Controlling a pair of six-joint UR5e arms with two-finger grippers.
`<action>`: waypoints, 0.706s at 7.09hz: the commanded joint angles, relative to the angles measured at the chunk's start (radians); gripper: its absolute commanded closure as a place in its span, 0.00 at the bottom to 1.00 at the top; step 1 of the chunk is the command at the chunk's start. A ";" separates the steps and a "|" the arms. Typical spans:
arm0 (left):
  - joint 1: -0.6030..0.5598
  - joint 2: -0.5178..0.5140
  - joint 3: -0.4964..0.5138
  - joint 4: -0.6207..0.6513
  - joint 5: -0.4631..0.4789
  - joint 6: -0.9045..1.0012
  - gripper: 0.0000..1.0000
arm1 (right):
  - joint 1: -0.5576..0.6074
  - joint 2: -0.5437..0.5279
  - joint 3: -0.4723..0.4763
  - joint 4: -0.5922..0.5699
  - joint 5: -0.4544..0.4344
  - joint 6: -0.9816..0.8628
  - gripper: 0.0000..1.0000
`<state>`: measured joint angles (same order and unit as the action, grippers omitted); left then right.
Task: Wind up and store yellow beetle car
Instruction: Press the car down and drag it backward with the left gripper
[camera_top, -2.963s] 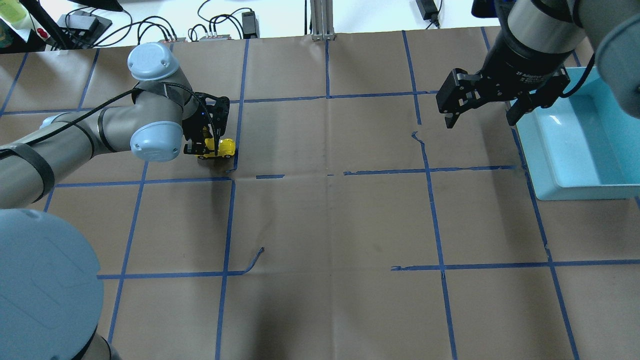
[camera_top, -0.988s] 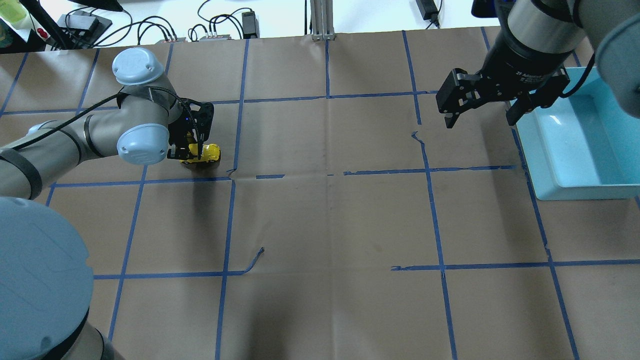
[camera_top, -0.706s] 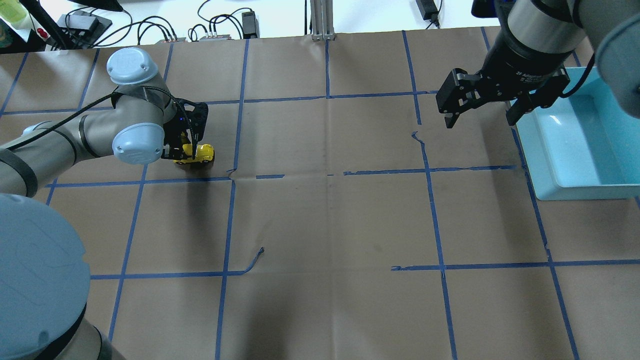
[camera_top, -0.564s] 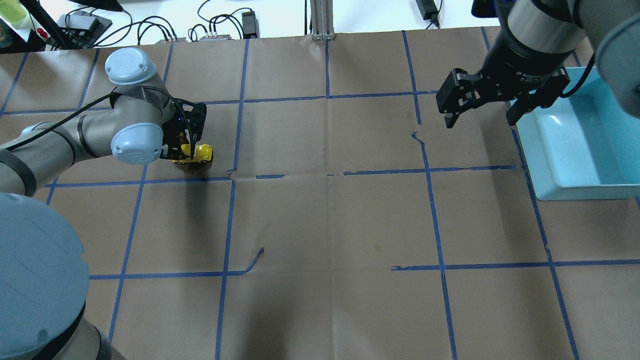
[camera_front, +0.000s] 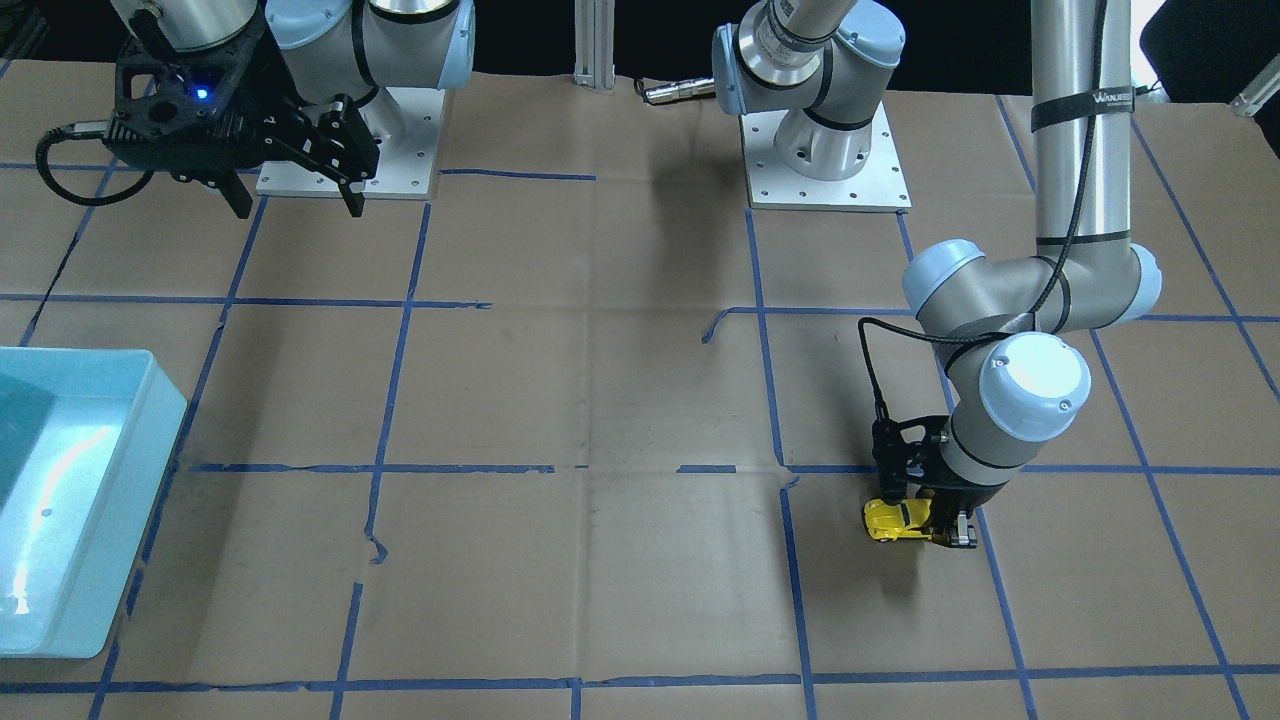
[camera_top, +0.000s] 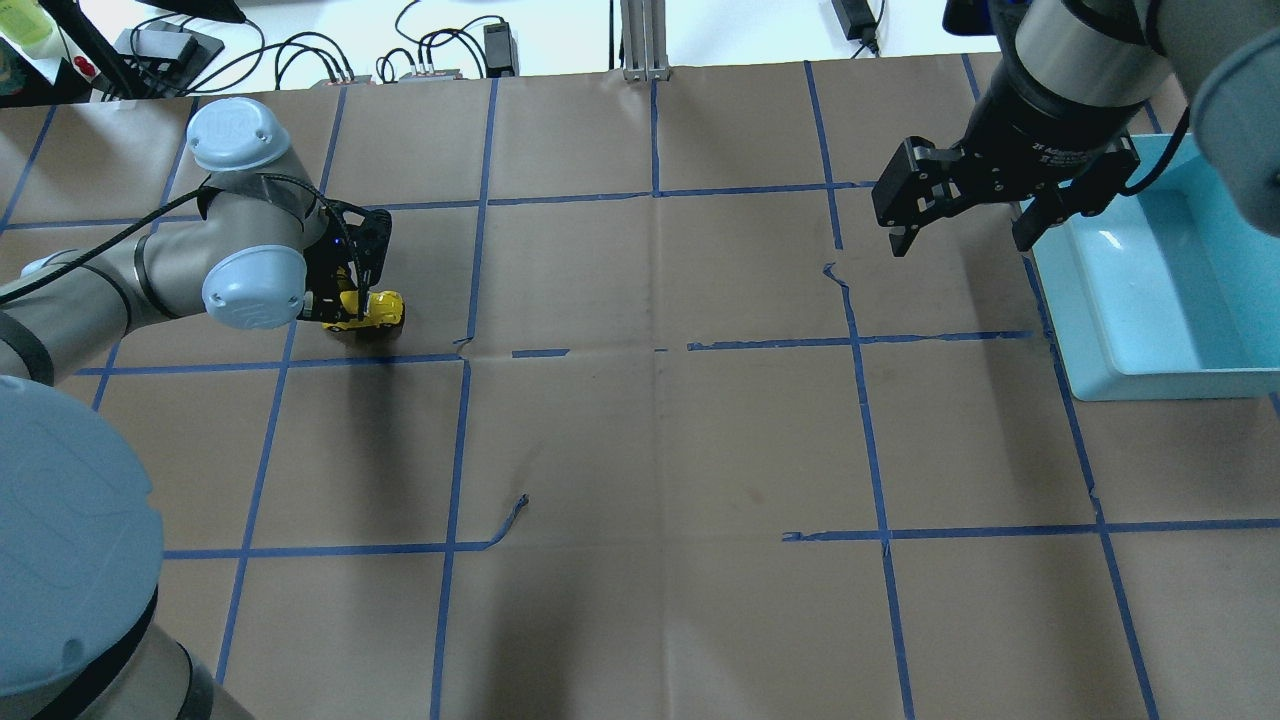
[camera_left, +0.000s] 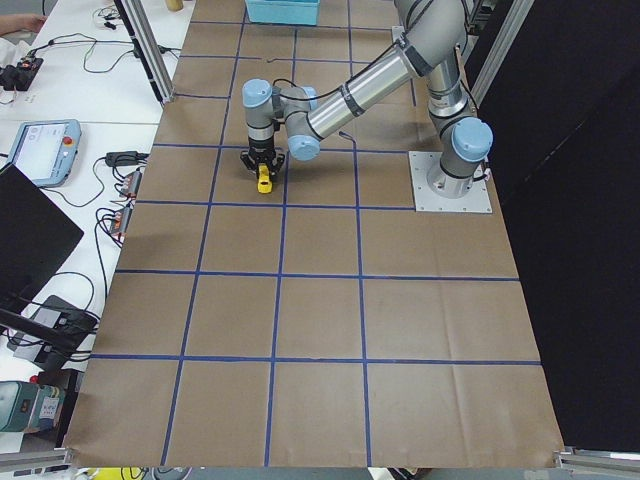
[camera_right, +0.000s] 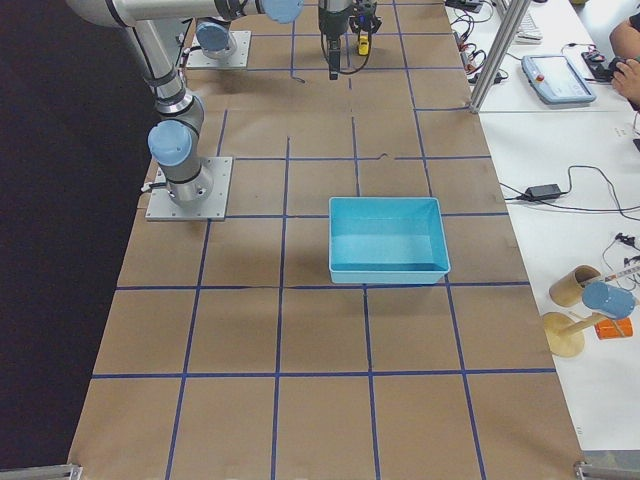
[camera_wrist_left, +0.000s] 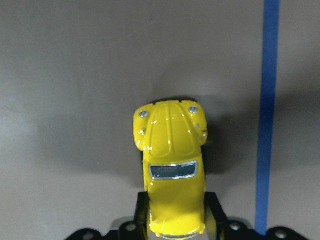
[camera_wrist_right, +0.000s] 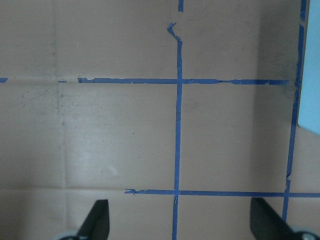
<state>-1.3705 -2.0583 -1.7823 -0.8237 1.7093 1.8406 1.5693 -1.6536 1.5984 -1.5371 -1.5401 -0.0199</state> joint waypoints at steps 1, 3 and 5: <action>0.022 -0.005 0.000 0.000 0.019 0.017 0.63 | 0.000 0.000 0.000 0.000 0.000 0.000 0.00; 0.039 -0.006 0.000 0.000 0.036 0.031 0.63 | 0.000 0.000 0.000 0.000 0.000 0.000 0.00; 0.041 -0.005 0.009 -0.008 0.027 0.025 0.40 | 0.000 0.000 0.000 -0.002 0.000 0.000 0.00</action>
<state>-1.3317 -2.0619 -1.7805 -0.8267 1.7429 1.8697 1.5692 -1.6536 1.5984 -1.5380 -1.5401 -0.0199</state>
